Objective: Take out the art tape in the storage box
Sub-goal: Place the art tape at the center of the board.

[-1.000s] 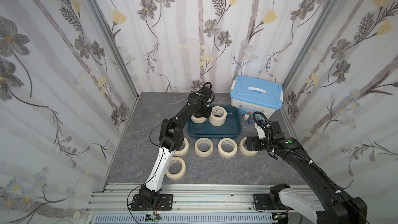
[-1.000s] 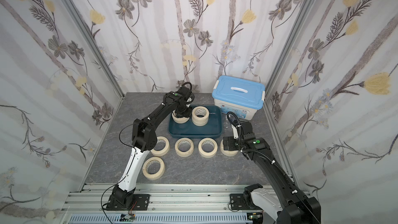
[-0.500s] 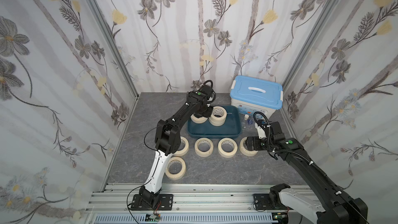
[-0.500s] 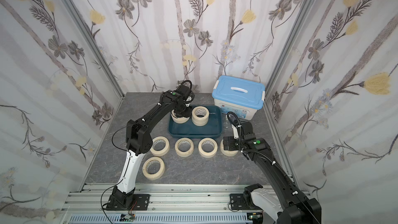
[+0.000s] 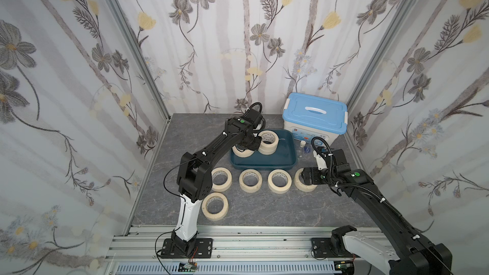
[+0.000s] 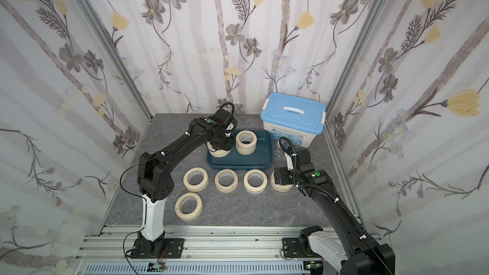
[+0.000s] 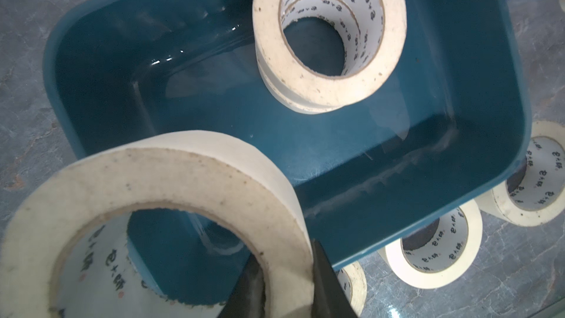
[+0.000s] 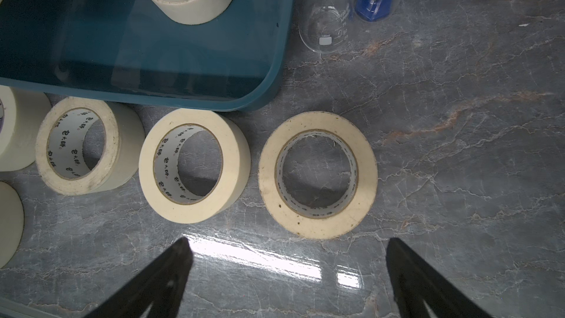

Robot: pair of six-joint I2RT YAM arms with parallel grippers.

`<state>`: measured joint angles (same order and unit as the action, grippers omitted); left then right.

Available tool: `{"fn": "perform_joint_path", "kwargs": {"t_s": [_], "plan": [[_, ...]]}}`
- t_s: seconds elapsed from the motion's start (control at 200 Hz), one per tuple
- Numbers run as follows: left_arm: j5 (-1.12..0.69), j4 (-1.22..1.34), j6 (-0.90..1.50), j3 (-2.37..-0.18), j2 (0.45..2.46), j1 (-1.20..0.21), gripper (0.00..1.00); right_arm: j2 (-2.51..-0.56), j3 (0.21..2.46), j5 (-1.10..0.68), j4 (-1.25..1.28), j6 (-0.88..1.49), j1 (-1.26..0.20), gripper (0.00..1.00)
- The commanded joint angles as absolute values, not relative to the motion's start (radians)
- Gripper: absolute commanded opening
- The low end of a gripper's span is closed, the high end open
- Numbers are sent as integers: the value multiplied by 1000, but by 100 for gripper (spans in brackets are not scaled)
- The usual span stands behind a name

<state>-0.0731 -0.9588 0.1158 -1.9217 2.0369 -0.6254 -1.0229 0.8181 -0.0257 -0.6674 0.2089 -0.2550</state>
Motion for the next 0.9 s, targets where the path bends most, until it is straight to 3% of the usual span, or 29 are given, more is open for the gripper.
{"fn": "perform_joint_path", "kwargs": {"t_s": [0.0, 0.57, 0.894], "plan": [[-40, -921, 146, -1872, 1987, -642, 17, -1025, 824, -31, -659, 209, -254, 100], [-18, -843, 284, -1521, 1735, -778, 16, -1074, 850, -37, -655, 201, -255, 100], [-46, -836, 363, -1422, 1705, -877, 16, -1089, 851, -34, -651, 197, -254, 100]]}}
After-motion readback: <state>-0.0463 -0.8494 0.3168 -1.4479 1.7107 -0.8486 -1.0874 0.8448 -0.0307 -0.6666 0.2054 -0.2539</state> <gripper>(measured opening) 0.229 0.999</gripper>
